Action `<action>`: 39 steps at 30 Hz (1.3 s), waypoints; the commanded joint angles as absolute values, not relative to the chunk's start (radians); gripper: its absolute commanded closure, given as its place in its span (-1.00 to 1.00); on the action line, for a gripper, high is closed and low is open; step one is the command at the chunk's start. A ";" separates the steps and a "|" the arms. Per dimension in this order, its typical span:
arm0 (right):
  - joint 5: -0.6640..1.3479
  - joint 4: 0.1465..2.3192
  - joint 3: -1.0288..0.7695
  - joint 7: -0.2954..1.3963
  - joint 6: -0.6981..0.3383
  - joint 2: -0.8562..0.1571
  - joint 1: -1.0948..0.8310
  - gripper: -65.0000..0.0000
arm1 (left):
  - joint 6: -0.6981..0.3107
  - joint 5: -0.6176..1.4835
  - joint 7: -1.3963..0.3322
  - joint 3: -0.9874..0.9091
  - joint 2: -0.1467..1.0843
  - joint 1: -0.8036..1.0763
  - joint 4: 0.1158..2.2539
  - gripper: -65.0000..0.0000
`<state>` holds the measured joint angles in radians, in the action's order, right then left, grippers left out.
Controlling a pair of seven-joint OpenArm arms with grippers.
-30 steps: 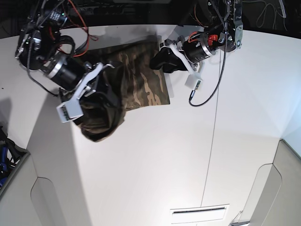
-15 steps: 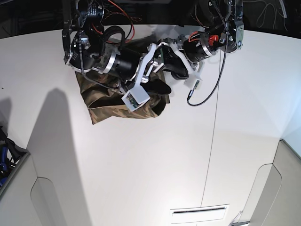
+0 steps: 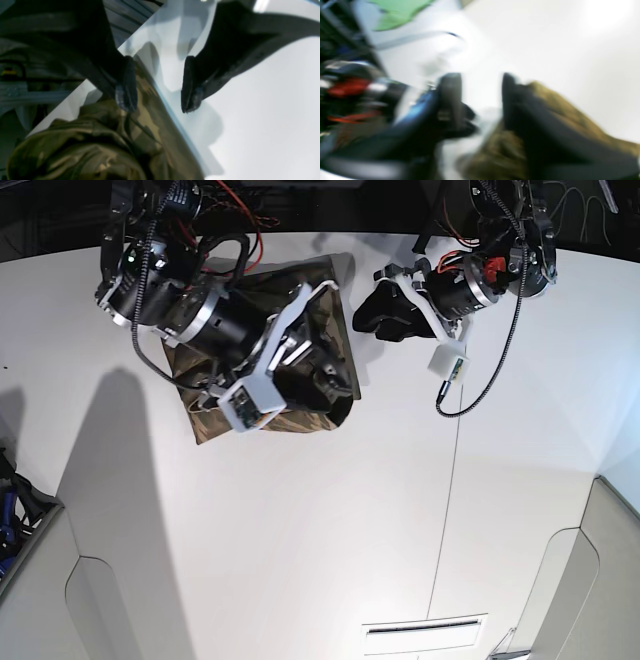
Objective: Fold the T-shirt properly
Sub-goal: 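Grasp the other strip end with the right gripper and fold it over, then adjust and square the folded bundle with both grippers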
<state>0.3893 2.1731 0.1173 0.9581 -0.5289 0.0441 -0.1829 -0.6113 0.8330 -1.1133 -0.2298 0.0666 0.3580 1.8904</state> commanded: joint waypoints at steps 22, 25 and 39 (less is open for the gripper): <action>0.693 1.835 0.075 0.991 -0.581 -0.118 -0.125 1.00 | -0.641 0.901 -1.103 -0.263 0.069 0.416 1.910 0.09; 0.735 1.847 0.187 0.988 -0.581 -0.108 -0.158 1.00 | -0.641 0.900 -1.104 -0.263 0.070 0.416 1.910 0.08; 0.546 2.045 0.246 0.922 -0.579 0.009 -0.133 1.00 | -0.671 0.902 -1.103 -0.263 0.070 0.416 1.967 0.23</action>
